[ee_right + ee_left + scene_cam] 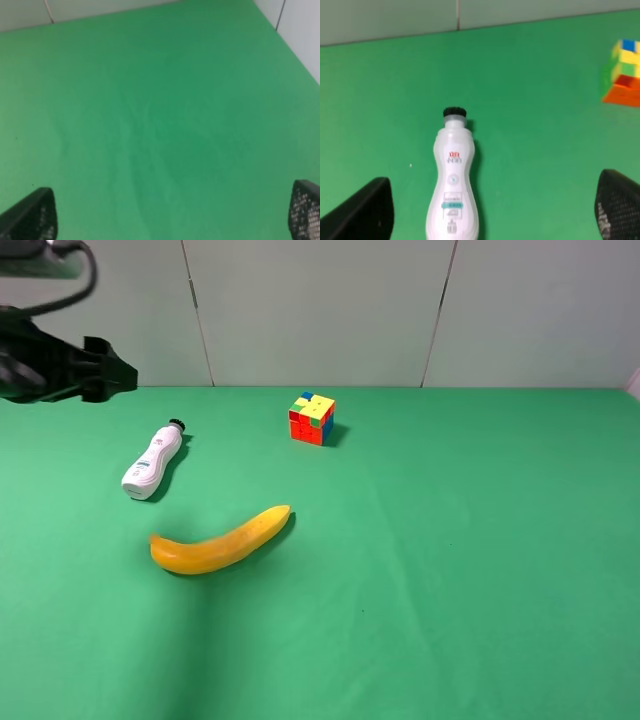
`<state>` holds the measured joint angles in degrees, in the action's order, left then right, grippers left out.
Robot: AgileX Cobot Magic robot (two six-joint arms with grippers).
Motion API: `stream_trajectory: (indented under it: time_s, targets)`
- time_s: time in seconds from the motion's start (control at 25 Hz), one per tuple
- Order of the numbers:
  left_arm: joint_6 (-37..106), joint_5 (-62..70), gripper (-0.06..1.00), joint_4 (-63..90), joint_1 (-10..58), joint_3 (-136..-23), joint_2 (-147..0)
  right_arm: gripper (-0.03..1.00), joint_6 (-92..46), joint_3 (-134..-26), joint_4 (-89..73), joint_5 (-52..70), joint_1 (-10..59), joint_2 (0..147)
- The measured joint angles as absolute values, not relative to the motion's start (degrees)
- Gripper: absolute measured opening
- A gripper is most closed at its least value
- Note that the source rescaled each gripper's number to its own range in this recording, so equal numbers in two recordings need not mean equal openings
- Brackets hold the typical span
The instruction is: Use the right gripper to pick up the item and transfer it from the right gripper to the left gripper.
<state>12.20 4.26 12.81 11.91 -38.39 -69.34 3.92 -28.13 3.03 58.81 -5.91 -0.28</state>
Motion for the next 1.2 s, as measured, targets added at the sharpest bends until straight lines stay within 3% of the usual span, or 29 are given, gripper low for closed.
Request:
stream_trajectory:
  time_s: [0.52,1.2]
  targets:
    - [-1.43,29.87,0.71,-6.08,11.91,-37.84,-42.58,1.0,3.92,-28.13,3.03,58.81,-5.91,-0.28]
    - [-2.88,58.86,0.71,-6.8,11.91,-37.84,-14.75,1.0,3.92,-28.13,3.03,58.81,-5.91,-0.28]
